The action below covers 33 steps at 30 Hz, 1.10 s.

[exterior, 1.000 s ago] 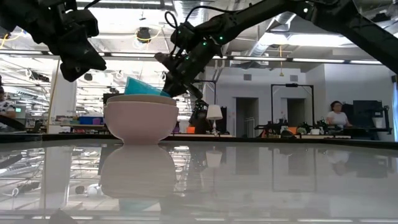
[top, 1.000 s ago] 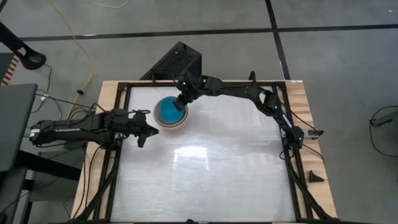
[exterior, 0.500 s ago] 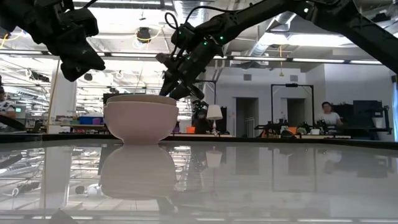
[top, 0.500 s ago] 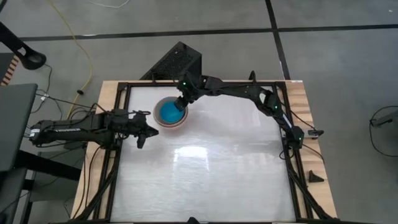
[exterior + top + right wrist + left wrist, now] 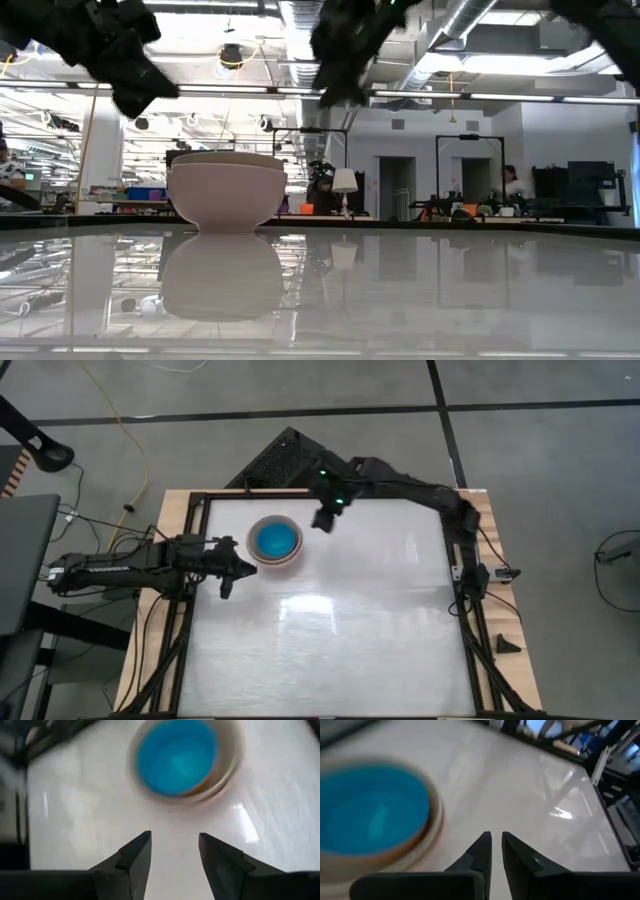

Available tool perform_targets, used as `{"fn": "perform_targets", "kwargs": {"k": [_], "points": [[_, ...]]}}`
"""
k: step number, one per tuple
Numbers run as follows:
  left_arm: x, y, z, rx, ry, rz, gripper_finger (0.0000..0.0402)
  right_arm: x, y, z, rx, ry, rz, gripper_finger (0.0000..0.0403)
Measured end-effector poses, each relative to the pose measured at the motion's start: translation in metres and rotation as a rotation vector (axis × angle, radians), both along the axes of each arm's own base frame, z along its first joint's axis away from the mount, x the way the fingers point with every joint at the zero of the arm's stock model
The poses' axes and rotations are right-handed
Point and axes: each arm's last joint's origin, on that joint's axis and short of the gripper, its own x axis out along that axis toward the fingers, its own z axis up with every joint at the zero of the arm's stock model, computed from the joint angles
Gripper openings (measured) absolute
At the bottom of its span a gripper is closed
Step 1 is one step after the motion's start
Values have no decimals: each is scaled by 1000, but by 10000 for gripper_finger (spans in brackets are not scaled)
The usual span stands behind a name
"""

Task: Nest bowls inside each other
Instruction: Return to Home Position

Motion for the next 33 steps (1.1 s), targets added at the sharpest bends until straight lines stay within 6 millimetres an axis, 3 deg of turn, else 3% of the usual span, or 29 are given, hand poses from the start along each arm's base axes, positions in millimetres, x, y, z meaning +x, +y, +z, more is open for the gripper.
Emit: {"fn": "perform_targets", "kwargs": {"k": [5, 9, 14, 19, 21, 25, 28, 33], "points": [[3, 6, 13, 134, -123, 30, 31, -44, 42, 42, -118, -47, 217, 194], [2, 11, 17, 162, -163, 68, 31, -87, 68, 40, -78, -182, 341, 188], [-3, 14, 17, 166, -155, 69, 31, -139, 85, -4, -45, -420, 137, 179], [-18, 16, 23, 152, -231, 125, 31, -176, 98, -48, 32, -716, -91, 178], [-25, 16, 19, 143, -274, 169, 31, -186, 105, -72, 77, -714, -162, 177], [-34, 15, 0, 83, -318, 229, 31, -196, 121, -117, 39, -602, -70, 167], [-35, 15, -17, -4, -377, 236, 31, -200, 131, -134, 5, -617, -18, 133], [-33, 14, -38, -78, -458, 186, 31, -209, 135, -151, -87, -751, 0, 30]]}}
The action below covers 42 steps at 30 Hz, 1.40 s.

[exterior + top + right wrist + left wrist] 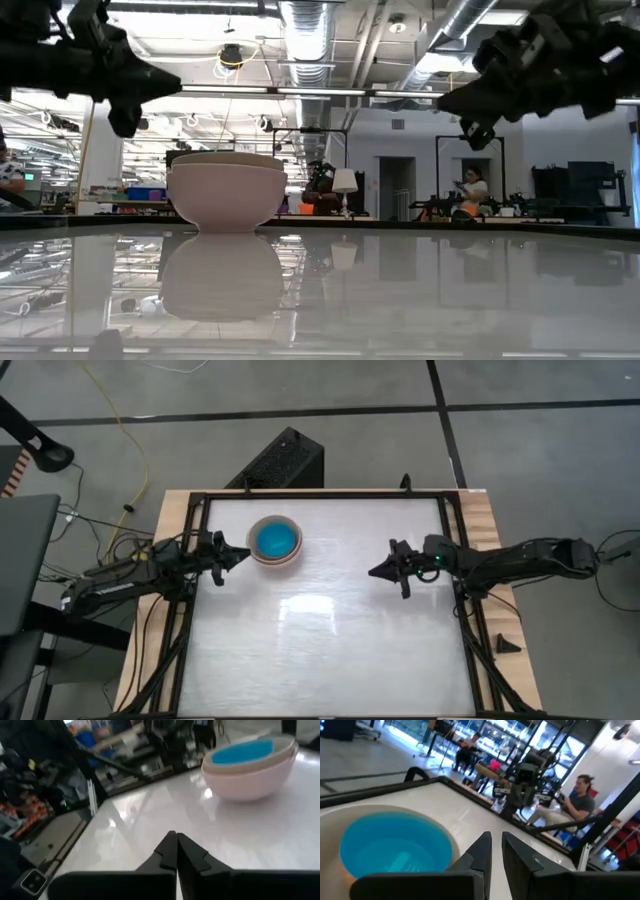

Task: Nest bowls inside each other
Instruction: Return to Home Position

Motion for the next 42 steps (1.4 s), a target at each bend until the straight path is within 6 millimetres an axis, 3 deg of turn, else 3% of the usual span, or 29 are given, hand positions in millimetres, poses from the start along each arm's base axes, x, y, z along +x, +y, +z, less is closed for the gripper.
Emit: {"fn": "perform_targets", "kwargs": {"k": [2, 9, 18, 27, 42], "points": [[0, 0, -6, -4, -11, -5, 31, -7, -1, -8, -7, -46, -11, 19], [2, 0, -26, -11, 43, -10, 16, -30, 2, -34, 11, -118, -18, 37], [1, 0, -35, -41, 161, -19, 1, -31, 6, -40, 7, -58, 96, 25], [1, 1, -36, -52, 162, 40, 0, -32, 5, -49, -3, 30, 88, 35], [1, 2, -37, -38, 167, 51, 0, -32, 5, -50, -4, 33, 86, 40]]}}
